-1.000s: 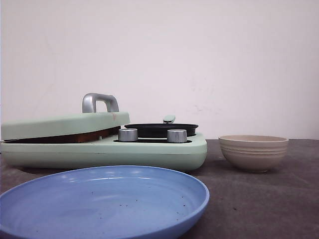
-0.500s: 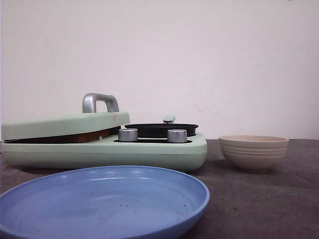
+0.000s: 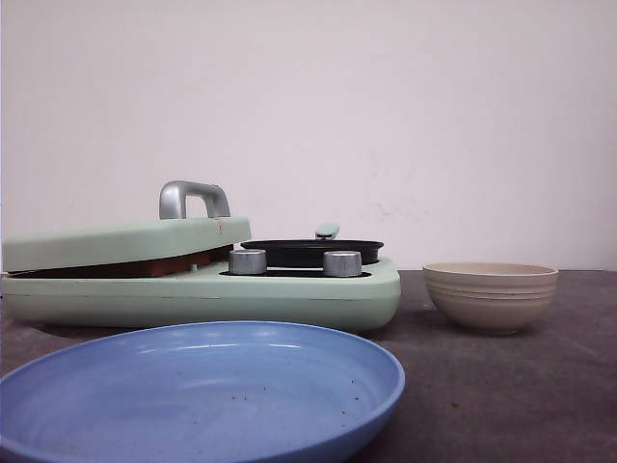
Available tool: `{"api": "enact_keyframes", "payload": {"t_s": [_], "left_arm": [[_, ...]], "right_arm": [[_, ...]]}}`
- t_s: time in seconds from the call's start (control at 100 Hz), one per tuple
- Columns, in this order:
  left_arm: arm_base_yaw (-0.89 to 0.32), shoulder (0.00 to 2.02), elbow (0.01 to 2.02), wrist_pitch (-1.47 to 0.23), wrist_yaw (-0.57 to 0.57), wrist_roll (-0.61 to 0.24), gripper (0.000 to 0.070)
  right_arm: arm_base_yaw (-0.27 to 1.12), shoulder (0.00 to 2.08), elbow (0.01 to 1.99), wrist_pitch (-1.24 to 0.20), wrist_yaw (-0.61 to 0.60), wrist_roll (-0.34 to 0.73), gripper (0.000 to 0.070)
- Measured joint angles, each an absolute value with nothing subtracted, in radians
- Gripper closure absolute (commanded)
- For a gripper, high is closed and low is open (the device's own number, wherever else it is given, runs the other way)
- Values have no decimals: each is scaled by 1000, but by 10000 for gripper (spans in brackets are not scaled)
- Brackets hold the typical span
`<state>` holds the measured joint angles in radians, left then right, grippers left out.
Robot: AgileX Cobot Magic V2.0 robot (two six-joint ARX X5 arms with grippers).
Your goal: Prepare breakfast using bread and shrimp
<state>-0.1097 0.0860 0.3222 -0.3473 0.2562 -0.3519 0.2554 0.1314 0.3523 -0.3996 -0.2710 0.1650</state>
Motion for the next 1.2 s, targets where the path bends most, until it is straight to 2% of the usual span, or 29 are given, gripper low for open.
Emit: {"api": "enact_keyframes", "payload": {"t_s": [0.33, 0.63, 1.2], "left_arm": [[-110, 84, 322, -383, 235, -400, 700], [-110, 84, 322, -383, 235, -407, 700], [-109, 65, 321, -387, 234, -406, 700]], "right_arm": [[255, 133, 352, -400, -233, 222, 700], [255, 133, 352, -400, -233, 372, 700], [255, 133, 352, -399, -233, 392, 700]]}}
